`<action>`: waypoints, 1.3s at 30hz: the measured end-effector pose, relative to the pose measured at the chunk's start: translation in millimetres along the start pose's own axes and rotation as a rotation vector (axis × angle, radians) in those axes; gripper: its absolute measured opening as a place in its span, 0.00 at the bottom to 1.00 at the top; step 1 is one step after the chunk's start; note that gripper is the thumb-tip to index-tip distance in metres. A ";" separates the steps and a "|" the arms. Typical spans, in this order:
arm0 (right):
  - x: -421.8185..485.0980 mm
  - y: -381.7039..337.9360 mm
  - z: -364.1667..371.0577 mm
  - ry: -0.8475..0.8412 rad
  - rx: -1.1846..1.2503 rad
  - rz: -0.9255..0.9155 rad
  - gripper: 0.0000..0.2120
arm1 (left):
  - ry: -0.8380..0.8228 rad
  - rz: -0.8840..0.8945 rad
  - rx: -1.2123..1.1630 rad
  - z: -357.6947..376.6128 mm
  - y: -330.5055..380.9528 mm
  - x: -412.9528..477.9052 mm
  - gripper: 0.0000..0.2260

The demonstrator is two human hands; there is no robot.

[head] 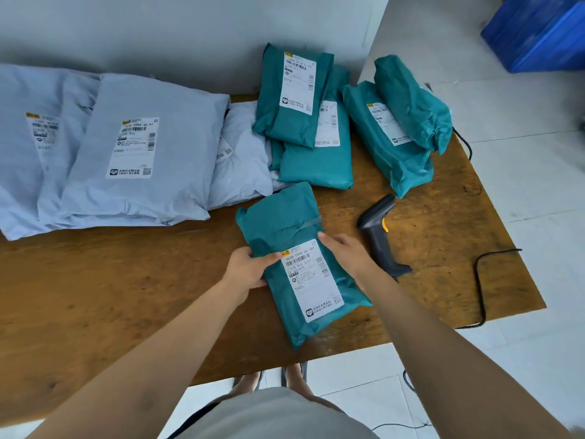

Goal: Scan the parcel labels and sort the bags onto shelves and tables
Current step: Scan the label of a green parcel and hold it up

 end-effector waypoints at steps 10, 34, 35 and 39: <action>-55.6 -19.9 -34.3 0.045 0.503 -0.054 0.17 | -0.244 0.543 0.314 31.7 92.9 -44.2 0.27; -315.4 58.4 -575.1 0.757 0.549 -0.567 0.11 | -0.675 1.119 0.495 556.3 177.4 -326.4 0.25; -319.4 63.2 -594.7 0.768 0.546 -0.576 0.10 | -0.686 1.106 0.479 575.3 176.5 -333.4 0.25; -326.5 82.4 -662.7 0.849 0.524 -0.620 0.09 | -0.729 1.104 0.492 646.2 180.4 -356.9 0.25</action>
Point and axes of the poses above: each hand's wrist, its own x-axis towards the middle knuckle, its own z-axis out of the palm, y = z × x, the point moved 7 cm from there along x, towards the middle knuckle, and after that the axes turned 14 degrees about x, right-handed, at the moved point
